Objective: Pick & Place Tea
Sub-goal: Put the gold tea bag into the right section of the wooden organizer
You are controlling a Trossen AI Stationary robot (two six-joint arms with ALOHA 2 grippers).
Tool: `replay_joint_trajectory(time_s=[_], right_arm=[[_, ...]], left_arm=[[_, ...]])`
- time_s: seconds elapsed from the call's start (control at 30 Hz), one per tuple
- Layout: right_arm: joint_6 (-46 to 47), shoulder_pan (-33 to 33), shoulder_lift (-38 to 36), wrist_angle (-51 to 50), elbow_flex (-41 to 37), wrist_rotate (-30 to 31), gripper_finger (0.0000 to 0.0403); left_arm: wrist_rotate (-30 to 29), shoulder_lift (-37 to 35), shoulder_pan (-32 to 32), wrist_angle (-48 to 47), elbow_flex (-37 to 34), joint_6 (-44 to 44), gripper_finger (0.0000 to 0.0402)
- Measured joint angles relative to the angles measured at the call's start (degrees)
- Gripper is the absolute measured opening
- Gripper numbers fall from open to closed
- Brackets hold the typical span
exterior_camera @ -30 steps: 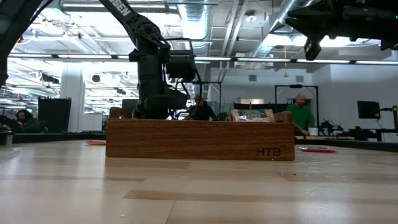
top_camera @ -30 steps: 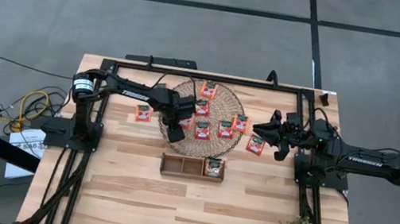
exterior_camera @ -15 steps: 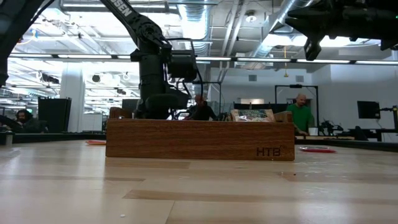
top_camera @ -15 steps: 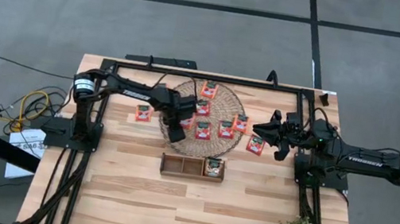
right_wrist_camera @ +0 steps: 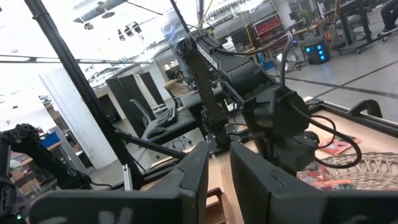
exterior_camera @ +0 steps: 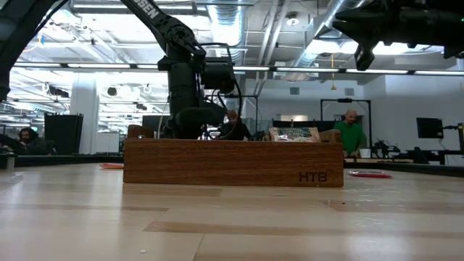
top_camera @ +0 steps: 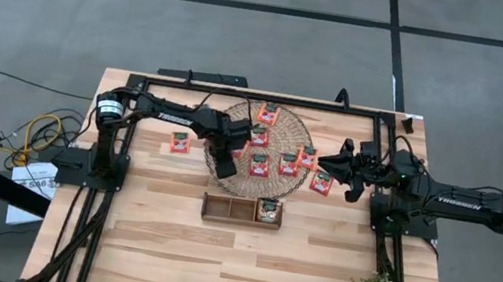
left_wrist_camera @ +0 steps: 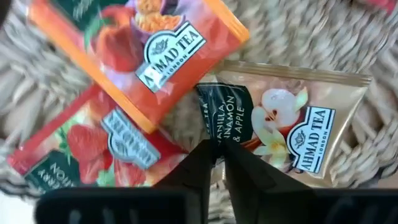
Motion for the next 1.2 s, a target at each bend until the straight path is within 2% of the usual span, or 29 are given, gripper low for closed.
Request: replay_joint_trajectory(time_s=[0.13, 0.43, 0.8, 0.87, 0.97, 1.07, 1.2], right_arm=[[-0.02, 0.00, 0.00, 0.00, 0.00, 0.00, 0.0060], [0.00, -0.01, 0.00, -0.01, 0.00, 0.00, 0.0060], [0.61, -0.01, -0.01, 0.02, 0.02, 0.00, 0.0060], [3.04, 0.00, -0.02, -0.01, 0.02, 0.00, 0.0060], [7.65, -0.02, 0.00, -0.02, 0.02, 0.02, 0.0060], [8.50, 0.00, 0.00, -0.09, 0.02, 0.21, 0.0060], [8.52, 0.02, 0.29, -0.07, 0.02, 5.19, 0.0060]], left_arm=[[0.01, -0.08, 0.00, -0.71, 0.00, 0.02, 0.0004], [2.19, -1.41, 0.02, -2.56, 0.57, 0.02, 0.0000], [2.84, -11.22, -0.65, -14.44, 8.11, 0.13, 0.0000], [2.65, -13.14, -1.34, -16.38, 9.25, 0.10, 0.0000], [0.41, -15.70, -3.19, -17.79, 10.96, -0.03, 0.0000], [-3.90, -17.58, -5.81, -17.83, 12.48, 0.06, 0.0000], [-11.70, -17.76, -10.05, -17.73, 15.49, 1.90, 0.0000]])
